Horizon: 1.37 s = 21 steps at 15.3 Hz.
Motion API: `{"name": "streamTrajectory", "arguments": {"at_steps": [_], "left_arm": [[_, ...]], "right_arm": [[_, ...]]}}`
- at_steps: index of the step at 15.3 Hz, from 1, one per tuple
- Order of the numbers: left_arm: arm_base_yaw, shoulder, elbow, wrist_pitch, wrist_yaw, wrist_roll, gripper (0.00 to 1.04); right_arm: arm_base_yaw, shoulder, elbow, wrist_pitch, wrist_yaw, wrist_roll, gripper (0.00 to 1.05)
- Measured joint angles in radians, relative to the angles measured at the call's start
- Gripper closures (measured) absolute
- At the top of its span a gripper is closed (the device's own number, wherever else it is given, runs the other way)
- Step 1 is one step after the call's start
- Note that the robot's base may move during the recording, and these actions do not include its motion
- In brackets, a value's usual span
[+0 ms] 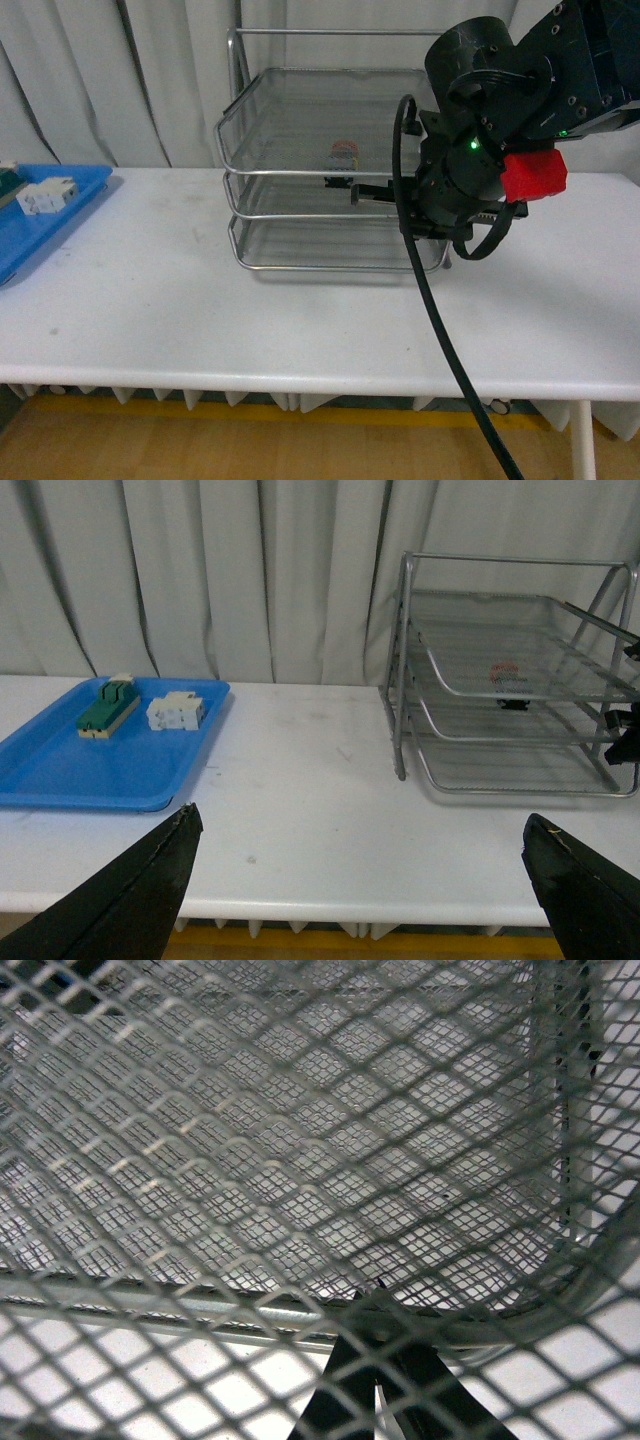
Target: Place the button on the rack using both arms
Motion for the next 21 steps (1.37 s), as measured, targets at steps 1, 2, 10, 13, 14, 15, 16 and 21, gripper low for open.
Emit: {"name": "streamTrajectory", "arguments": {"at_steps": [1,2,10,13,14,15,16,21], "left_arm": [[0.000,0.000,0.000,0.000,0.000,0.000,0.07],[0.000,0.000,0.000,0.000,0.000,0.000,0.07],[0.000,0.000,0.000,0.000,0.000,0.000,0.07],[0.000,0.000,0.000,0.000,0.000,0.000,0.07],[0.000,0.000,0.000,-0.001,0.001,0.000,0.07],[0.000,0.000,0.000,0.000,0.000,0.000,0.07],[0.000,0.000,0.000,0.000,0.000,0.000,0.07],[0.000,0.000,0.000,0.000,0.000,0.000,0.07]], "right_arm": [[0.000,0.000,0.001,-0.001,0.000,0.000,1.03],[0.000,0.000,0.001,0.002,-0.001,0.000,1.03],[0.027,-0.377,-0.445,0.254,-0.121,0.074,1.03],[-0.044,-0.744,-0.831,0.411,-0.223,0.211,1.03],[-0.098,-0.826,-0.956,0.689,-0.054,0.126,1.03],[-0.155,-0.910,-1.056,0.841,0.044,0.025,1.03],[-0.223,-1.015,-1.150,0.917,0.065,-0.083,1.03],[-0.312,-1.752,-1.513,0.605,-0.016,-0.281,1.03]]}}
